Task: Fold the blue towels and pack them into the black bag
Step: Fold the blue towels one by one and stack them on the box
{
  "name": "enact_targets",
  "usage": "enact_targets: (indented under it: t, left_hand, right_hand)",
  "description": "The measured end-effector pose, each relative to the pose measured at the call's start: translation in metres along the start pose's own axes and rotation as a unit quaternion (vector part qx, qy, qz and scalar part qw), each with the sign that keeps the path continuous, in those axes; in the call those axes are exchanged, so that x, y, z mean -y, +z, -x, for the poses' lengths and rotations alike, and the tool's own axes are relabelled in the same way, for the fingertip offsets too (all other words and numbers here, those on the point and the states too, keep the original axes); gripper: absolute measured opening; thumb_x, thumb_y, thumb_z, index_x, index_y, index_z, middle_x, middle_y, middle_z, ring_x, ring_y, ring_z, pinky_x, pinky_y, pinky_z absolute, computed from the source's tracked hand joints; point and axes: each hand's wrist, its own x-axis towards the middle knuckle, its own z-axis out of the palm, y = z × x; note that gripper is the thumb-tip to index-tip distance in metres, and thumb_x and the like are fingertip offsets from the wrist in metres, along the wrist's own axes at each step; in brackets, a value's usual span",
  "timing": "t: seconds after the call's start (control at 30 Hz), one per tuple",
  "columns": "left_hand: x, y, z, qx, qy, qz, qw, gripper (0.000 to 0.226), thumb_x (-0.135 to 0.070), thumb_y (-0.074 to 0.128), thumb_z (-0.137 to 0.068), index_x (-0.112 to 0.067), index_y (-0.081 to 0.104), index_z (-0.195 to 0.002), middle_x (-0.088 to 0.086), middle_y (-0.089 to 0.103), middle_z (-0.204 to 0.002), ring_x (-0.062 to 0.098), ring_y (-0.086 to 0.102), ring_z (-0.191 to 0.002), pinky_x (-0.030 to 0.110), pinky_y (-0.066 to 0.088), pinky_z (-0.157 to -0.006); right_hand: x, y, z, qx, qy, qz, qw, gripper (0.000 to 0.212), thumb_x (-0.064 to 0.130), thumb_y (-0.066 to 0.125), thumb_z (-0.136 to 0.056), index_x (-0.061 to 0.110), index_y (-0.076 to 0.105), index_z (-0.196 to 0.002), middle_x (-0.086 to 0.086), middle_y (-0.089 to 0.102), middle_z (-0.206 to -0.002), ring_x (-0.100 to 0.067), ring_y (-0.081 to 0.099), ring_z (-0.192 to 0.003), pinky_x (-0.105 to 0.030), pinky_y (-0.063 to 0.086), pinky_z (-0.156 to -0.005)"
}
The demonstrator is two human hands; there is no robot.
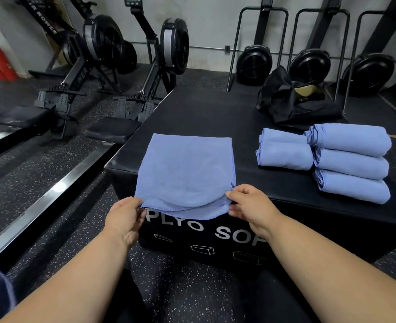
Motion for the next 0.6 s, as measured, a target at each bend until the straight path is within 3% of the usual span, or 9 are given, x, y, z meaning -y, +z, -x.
enact_targets:
  t: [0.03, 0.13, 0.3, 0.37, 0.47, 0.53, 0.6]
  left_hand:
    - [0.001, -0.001, 0.001, -0.001, 0.006, 0.0, 1.0, 0.011, -0.002, 0.063, -0.093, -0.013, 0.064, -0.095, 0.006, 0.069, -0.091, 0.007, 0.059, -0.062, 0.016, 0.051, -0.05]
    - [0.0, 0.002, 0.007, -0.01, 0.019, 0.013, 1.0, 0.043, -0.002, 0.067, -0.094, -0.016, 0.055, -0.133, 0.008, 0.075, -0.101, 0.011, 0.062, -0.065, 0.021, 0.054, -0.054]
    - [-0.006, 0.009, 0.026, 0.01, 0.062, -0.022, 0.998, 0.039, -0.001, 0.061, -0.099, -0.014, 0.058, -0.135, -0.002, 0.078, -0.077, 0.006, 0.066, -0.049, 0.019, 0.049, -0.042]
    - [-0.011, 0.008, 0.032, 0.018, 0.085, -0.026, 0.996, 0.043, -0.001, 0.061, -0.1, -0.018, 0.055, -0.139, -0.001, 0.078, -0.094, 0.005, 0.072, -0.06, 0.019, 0.053, -0.048]
    - [-0.022, 0.006, 0.042, 0.033, 0.12, -0.034, 0.992, 0.045, -0.004, 0.06, -0.1, -0.027, 0.052, -0.138, 0.002, 0.071, -0.122, 0.011, 0.077, -0.092, 0.027, 0.061, -0.066]
    - [-0.03, 0.005, 0.049, 0.041, 0.138, -0.035, 0.989, 0.044, -0.005, 0.058, -0.1, -0.028, 0.05, -0.137, 0.003, 0.069, -0.128, 0.019, 0.073, -0.109, 0.036, 0.061, -0.078]
    - [-0.038, 0.003, 0.058, 0.048, 0.161, -0.038, 0.985, 0.042, -0.007, 0.057, -0.1, -0.026, 0.05, -0.137, 0.002, 0.069, -0.127, 0.02, 0.07, -0.114, 0.038, 0.06, -0.083]
  right_hand:
    - [-0.001, 0.001, 0.002, 0.014, 0.015, 0.008, 1.0, 0.007, 0.017, 0.068, -0.101, 0.012, 0.064, -0.099, -0.007, 0.069, -0.088, -0.017, 0.063, -0.074, -0.03, 0.057, -0.073]
    - [-0.006, 0.006, 0.004, 0.033, 0.036, 0.012, 0.999, 0.009, 0.019, 0.063, -0.104, 0.011, 0.066, -0.106, -0.005, 0.07, -0.091, -0.012, 0.063, -0.069, -0.024, 0.051, -0.067]
    - [-0.007, 0.003, 0.003, -0.01, 0.009, 0.03, 0.999, 0.011, 0.02, 0.064, -0.103, 0.01, 0.069, -0.103, -0.002, 0.071, -0.089, -0.012, 0.063, -0.076, -0.025, 0.048, -0.074]
    - [-0.007, 0.002, 0.003, -0.021, -0.006, 0.015, 1.0, 0.008, 0.018, 0.068, -0.099, 0.01, 0.07, -0.099, -0.003, 0.071, -0.087, -0.015, 0.063, -0.081, -0.028, 0.05, -0.078]
    - [-0.003, -0.001, 0.008, -0.013, -0.029, -0.013, 0.999, 0.006, 0.009, 0.073, -0.094, 0.009, 0.072, -0.1, -0.003, 0.071, -0.087, -0.017, 0.062, -0.085, -0.032, 0.051, -0.083]
    - [0.002, -0.002, 0.01, 0.009, -0.032, -0.033, 0.999, 0.016, 0.005, 0.073, -0.094, 0.009, 0.072, -0.109, -0.006, 0.073, -0.094, -0.021, 0.062, -0.091, -0.033, 0.05, -0.086]
    - [0.006, -0.005, 0.015, 0.042, -0.029, -0.057, 0.997, 0.022, 0.001, 0.07, -0.096, 0.007, 0.072, -0.117, -0.009, 0.074, -0.101, -0.021, 0.065, -0.093, -0.029, 0.053, -0.084]
